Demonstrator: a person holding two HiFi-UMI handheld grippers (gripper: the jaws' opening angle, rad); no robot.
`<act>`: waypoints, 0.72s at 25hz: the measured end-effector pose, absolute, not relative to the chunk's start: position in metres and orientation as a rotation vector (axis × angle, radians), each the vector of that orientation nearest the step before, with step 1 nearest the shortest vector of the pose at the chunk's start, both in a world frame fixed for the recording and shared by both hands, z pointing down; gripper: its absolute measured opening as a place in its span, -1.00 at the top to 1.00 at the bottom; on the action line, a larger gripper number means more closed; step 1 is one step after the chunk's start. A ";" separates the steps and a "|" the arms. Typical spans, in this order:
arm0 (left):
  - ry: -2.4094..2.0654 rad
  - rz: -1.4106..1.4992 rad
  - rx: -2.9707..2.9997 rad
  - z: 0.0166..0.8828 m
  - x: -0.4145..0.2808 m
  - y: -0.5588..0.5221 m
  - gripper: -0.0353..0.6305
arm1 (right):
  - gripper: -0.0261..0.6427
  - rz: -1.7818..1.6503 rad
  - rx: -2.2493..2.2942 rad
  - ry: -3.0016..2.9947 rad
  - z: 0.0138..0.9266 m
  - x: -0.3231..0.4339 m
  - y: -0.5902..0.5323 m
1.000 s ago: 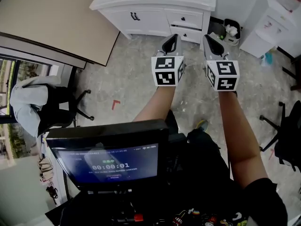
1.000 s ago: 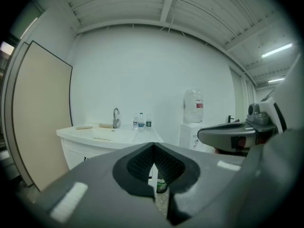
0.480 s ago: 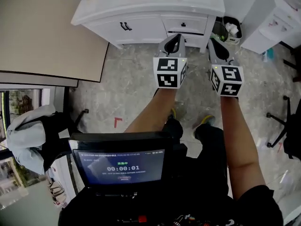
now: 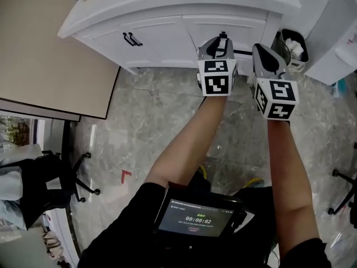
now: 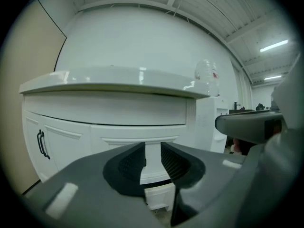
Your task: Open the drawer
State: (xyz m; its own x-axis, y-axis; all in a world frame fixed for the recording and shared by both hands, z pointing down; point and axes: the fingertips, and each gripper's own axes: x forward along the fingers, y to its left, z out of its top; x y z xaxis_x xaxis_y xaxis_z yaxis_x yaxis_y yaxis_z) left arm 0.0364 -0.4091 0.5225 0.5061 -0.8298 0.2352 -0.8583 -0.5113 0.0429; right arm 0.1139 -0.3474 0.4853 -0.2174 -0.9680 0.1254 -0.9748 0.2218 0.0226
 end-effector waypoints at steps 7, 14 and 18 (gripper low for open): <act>-1.555 0.258 2.568 0.596 0.037 -0.473 0.46 | 0.85 0.025 1.873 -2.367 0.565 0.121 -0.413; -1.598 0.233 2.594 0.619 0.053 -0.497 0.38 | 0.85 -0.012 1.898 -2.369 0.594 0.120 -0.428; -1.621 0.273 2.578 0.630 0.053 -0.503 0.38 | 0.85 -0.013 1.909 -2.379 0.599 0.122 -0.430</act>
